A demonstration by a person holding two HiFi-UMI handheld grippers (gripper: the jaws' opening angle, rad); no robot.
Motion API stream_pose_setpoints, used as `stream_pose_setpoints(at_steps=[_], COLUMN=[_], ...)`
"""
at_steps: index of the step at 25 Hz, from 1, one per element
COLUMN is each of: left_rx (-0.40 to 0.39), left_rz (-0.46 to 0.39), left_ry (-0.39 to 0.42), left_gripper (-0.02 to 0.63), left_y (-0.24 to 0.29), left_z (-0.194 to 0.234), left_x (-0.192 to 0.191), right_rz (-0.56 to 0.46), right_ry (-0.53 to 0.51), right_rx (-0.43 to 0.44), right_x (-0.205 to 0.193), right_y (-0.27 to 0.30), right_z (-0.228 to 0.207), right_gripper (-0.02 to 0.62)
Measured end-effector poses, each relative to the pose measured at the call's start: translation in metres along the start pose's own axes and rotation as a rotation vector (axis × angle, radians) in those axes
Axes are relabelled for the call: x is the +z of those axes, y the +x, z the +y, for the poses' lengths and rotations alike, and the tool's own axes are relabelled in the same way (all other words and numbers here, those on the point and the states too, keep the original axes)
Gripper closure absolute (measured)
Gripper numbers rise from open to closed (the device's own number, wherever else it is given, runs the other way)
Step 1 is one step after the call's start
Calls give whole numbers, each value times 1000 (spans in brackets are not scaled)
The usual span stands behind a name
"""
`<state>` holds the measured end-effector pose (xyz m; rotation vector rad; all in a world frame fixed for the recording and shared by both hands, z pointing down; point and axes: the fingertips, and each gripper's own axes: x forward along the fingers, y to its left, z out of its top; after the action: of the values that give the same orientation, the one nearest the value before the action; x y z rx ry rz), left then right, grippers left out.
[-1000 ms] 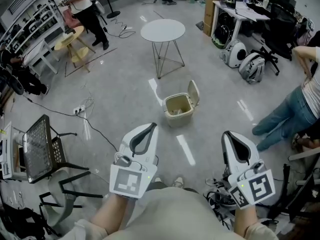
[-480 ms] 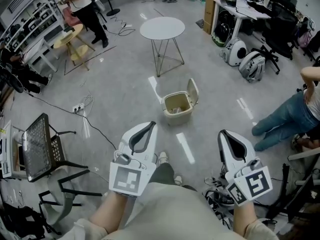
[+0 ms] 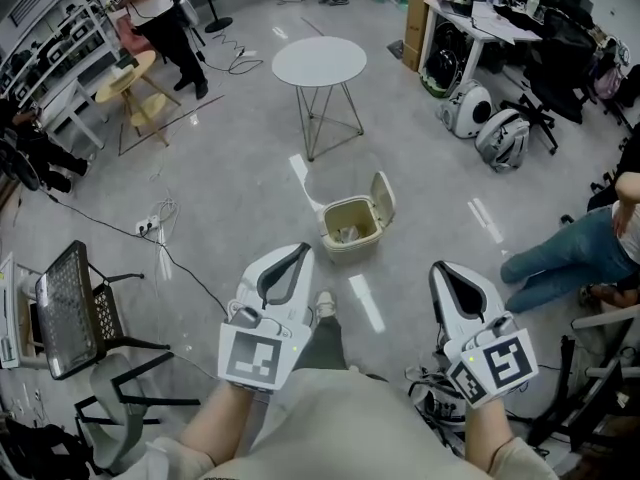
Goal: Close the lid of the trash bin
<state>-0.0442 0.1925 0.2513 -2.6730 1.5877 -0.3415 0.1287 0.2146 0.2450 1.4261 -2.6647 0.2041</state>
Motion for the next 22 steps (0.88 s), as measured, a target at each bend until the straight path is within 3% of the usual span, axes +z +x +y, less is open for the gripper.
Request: stream_pose_setpoints(at_steps=[14, 22], left_rx=[-83, -98], left_rz=[17, 30], left_ry=[2, 3], left_gripper=[603, 603], left_y=[138, 191], left_z=[123, 173], left_x=[0, -9], right_rz=[90, 124], right_ry=[9, 31], right_rx=[-83, -144], right_x=[17, 12], right_y=[174, 234], right_z=[-65, -102], right_gripper=[592, 592])
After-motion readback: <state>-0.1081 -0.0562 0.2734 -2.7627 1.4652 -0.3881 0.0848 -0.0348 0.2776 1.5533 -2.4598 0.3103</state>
